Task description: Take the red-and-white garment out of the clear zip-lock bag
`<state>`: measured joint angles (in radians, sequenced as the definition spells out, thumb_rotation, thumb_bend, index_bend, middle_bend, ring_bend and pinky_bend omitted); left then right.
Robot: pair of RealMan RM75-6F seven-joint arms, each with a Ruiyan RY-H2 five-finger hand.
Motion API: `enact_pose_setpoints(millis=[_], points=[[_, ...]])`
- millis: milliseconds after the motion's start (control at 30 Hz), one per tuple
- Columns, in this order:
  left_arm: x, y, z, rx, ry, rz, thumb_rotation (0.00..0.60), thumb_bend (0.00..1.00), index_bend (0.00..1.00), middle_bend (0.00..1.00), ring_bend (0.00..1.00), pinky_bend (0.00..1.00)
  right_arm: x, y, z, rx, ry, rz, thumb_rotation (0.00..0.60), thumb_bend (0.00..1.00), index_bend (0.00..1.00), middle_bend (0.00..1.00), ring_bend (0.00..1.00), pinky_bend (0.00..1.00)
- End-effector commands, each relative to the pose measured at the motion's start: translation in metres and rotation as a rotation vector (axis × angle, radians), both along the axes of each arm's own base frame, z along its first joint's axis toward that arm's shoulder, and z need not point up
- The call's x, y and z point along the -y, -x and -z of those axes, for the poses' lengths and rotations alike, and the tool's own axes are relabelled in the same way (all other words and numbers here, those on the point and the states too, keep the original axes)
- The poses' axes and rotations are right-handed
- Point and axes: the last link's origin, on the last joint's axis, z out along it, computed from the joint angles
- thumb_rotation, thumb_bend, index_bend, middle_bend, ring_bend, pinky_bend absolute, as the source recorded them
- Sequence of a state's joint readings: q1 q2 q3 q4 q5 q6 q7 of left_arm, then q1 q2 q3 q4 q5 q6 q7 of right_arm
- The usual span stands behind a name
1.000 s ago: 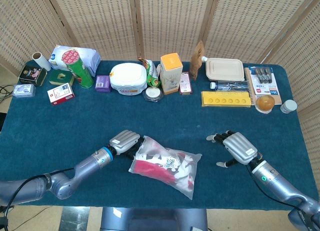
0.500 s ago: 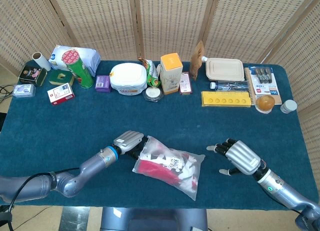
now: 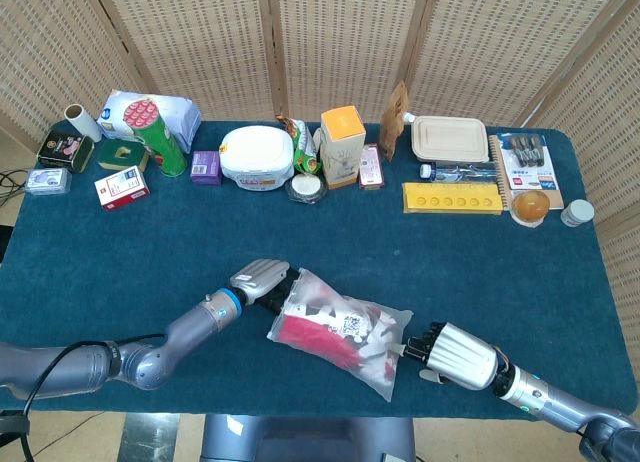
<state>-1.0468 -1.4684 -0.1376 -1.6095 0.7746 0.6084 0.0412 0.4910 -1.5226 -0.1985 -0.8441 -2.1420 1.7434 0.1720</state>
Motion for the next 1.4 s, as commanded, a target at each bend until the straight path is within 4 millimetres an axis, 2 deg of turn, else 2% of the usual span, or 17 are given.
enact_pose_setpoints(millis=[33, 200, 400, 600, 767, 1000, 1167, 1400], points=[[-0.001, -0.001, -0.001, 0.003, -0.003, -0.017, 0.600, 0.45, 0.77, 1.00, 1.00, 1.00, -0.004, -0.007, 0.010, -0.013, 0.011, -0.078, 0.530, 0.02, 0.25, 0.76, 0.98, 0.98], [-0.003, -0.004, 0.000, 0.014, 0.001, -0.052, 0.600, 0.45, 0.77, 1.00, 1.00, 1.00, 0.000, -0.012, 0.019, -0.043, 0.019, -0.124, 0.532, 0.02, 0.24, 0.85, 1.00, 1.00], [-0.004, -0.008, -0.001, 0.015, 0.008, -0.073, 0.600, 0.45, 0.77, 1.00, 1.00, 1.00, 0.003, -0.014, 0.021, -0.094, 0.018, -0.168, 0.529, 0.08, 0.15, 0.84, 1.00, 1.00], [-0.007, -0.014, 0.000, 0.030, 0.021, -0.116, 0.600, 0.45, 0.77, 1.00, 1.00, 1.00, -0.004, -0.014, 0.029, -0.154, 0.001, -0.200, 0.532, 0.10, 0.14, 0.83, 1.00, 1.00], [-0.007, -0.017, 0.002, 0.027, 0.023, -0.119, 0.600, 0.45, 0.77, 1.00, 1.00, 1.00, -0.009, -0.017, 0.036, -0.182, -0.017, -0.232, 0.546, 0.12, 0.17, 0.83, 1.00, 1.00], [-0.007, -0.021, 0.004, 0.034, 0.033, -0.143, 0.600, 0.45, 0.77, 1.00, 1.00, 1.00, -0.007, -0.030, 0.049, -0.236, -0.038, -0.276, 0.600, 0.20, 0.22, 0.83, 1.00, 1.00], [-0.007, -0.022, 0.004, 0.044, 0.041, -0.161, 0.600, 0.45, 0.77, 1.00, 1.00, 1.00, -0.007, -0.035, 0.053, -0.269, -0.047, -0.281, 0.600, 0.21, 0.25, 0.83, 1.00, 1.00], [-0.007, -0.022, 0.003, 0.057, 0.050, -0.180, 0.600, 0.45, 0.77, 1.00, 1.00, 1.00, -0.006, -0.041, 0.056, -0.289, -0.054, -0.283, 0.600, 0.27, 0.38, 0.83, 1.00, 1.00]])
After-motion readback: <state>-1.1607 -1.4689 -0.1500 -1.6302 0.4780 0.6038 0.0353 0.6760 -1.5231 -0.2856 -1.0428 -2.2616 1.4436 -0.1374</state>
